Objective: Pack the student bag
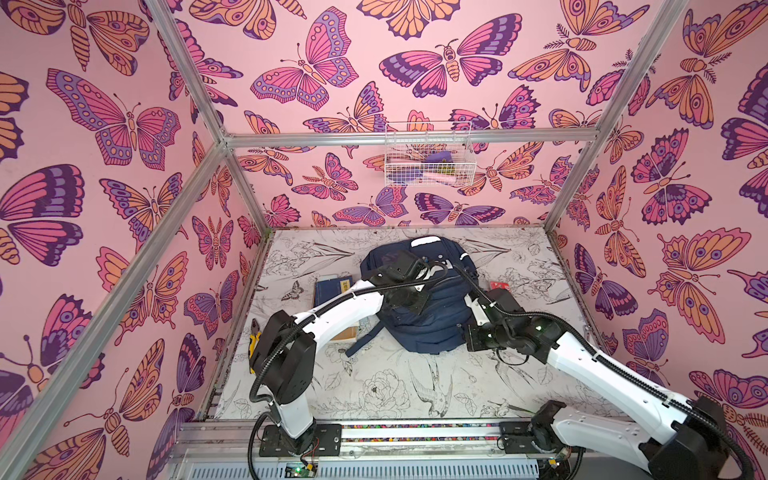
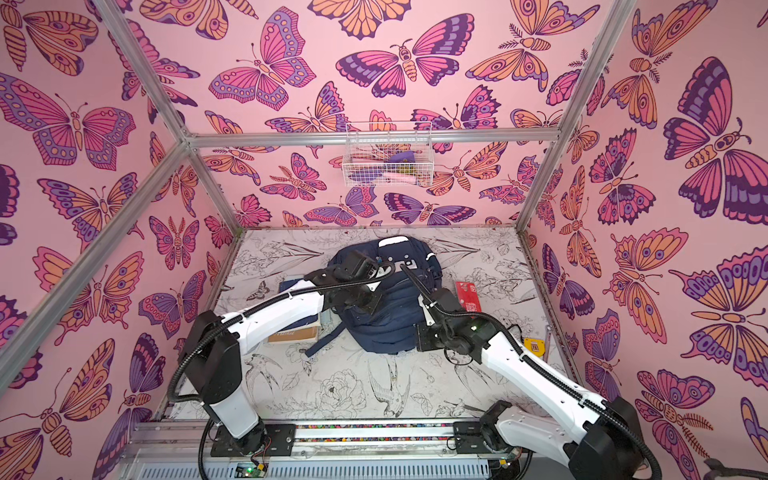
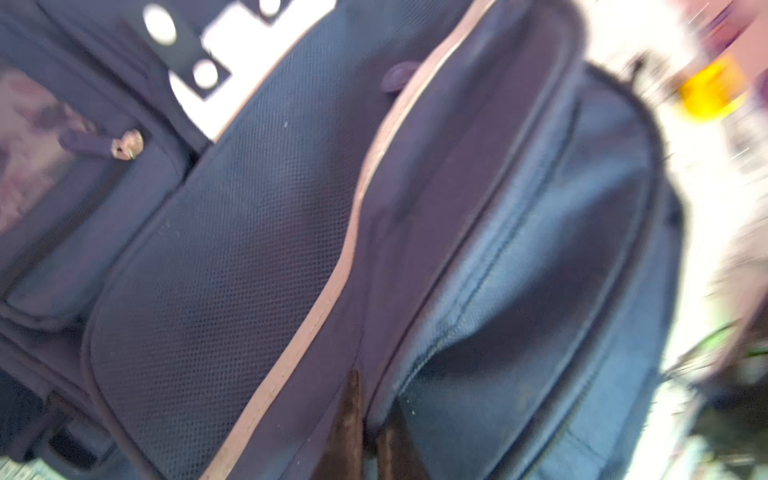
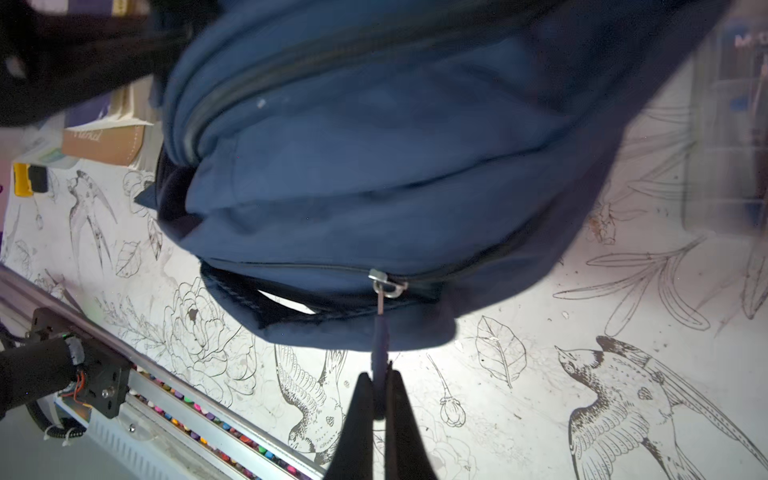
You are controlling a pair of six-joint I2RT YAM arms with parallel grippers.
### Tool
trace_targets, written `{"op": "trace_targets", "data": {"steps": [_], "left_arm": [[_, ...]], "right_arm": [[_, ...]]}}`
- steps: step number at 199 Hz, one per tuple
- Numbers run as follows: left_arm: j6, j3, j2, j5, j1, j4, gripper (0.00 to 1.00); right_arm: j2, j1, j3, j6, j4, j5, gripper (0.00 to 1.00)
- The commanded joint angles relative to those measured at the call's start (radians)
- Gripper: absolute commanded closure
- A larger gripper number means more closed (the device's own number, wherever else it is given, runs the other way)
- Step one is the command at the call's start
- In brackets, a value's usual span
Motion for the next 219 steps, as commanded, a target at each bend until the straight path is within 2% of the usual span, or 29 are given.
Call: {"op": "trace_targets", "data": {"steps": [1, 43, 75, 99, 121, 155, 181, 219], "left_arm": [[-0.121, 0.097, -0.012, 0.129, 0.004, 0.088, 1.0], [-0.304, 0.136, 0.015, 0.248, 0.01, 0.168, 1.0], [-0.493, 0.043, -0.014, 0.337, 0.046, 0.384, 1.0], [-0.494, 0.021, -0.029, 0.321, 0.065, 0.403, 1.0], [-0.521, -0.004, -0.034, 0.342, 0.078, 0.428, 1.0], [-0.594, -0.07, -0.038, 0.363, 0.086, 0.528, 1.0], [-0.655, -0.106, -0.036, 0.387, 0.092, 0.612, 1.0], [-0.661, -0.184, -0.053, 0.423, 0.102, 0.67, 1.0]], "right_arm": [[0.035, 0.075, 0.072, -0.03, 0.004, -0.041, 1.0], [0.171, 0.201, 0.178, -0.033, 0.063, -0.051, 1.0], [0.249, 0.245, 0.225, -0.026, 0.128, -0.033, 1.0], [0.254, 0.259, 0.252, -0.027, 0.124, 0.0, 1.0], [0.255, 0.26, 0.257, -0.017, 0.153, -0.022, 1.0], [0.344, 0.293, 0.325, -0.021, 0.165, -0.044, 1.0], [0.41, 0.305, 0.33, 0.014, 0.21, -0.004, 1.0], [0.441, 0.305, 0.333, 0.062, 0.186, 0.133, 0.99]]}}
